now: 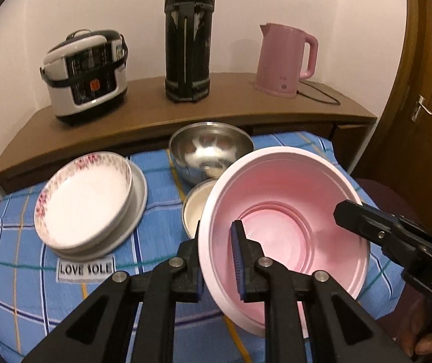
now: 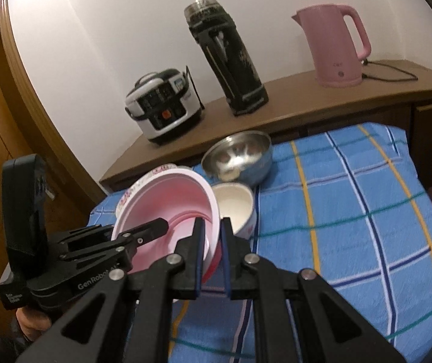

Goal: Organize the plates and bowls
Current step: 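Lift the pink bowl with the left gripper over the steel bowl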

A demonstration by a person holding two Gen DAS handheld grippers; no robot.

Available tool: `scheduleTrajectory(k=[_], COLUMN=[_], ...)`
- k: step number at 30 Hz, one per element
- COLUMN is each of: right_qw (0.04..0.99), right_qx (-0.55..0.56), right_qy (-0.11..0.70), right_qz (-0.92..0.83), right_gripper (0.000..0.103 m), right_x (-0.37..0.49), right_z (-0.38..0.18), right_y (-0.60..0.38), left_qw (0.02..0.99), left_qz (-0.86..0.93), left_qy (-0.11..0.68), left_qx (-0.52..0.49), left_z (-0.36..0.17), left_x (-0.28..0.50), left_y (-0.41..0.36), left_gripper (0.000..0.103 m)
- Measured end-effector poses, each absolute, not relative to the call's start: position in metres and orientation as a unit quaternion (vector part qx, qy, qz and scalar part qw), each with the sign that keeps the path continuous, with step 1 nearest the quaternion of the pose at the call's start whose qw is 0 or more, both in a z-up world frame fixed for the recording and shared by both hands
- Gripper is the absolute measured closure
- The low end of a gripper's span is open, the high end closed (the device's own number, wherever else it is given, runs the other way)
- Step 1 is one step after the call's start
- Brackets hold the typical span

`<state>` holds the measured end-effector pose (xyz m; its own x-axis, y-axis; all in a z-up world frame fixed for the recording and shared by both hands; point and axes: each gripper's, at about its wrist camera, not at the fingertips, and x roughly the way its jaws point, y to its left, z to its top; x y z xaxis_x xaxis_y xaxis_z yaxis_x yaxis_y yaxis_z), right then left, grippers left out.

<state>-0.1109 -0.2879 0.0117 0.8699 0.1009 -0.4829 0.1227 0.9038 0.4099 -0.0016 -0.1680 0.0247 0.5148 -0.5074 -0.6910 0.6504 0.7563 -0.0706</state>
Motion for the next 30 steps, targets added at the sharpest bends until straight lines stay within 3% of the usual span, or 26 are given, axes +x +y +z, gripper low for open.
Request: scheduleTrajectory(k=[15,30], right_qw=[0.958,0.946], right_qx=[0.193,0.230], right_qy=[0.210,0.222], right_qz=[-0.032,-0.051], right_gripper=[0.093,0.093], right_x=[-0.052,0.020], right_z=[0.049,0.028], right_y=[-0.311,-0.345], left_qw=[0.884,0.877], left_qz=[-0.328,-0.309], left_qy=[0.323,0.363], left_qx=[0.088,0.067], left_z=[0.048,0.027], left_x=[0.050,0.137], left_y=[-0.198,-0.228], left_gripper=[0.086,0.086])
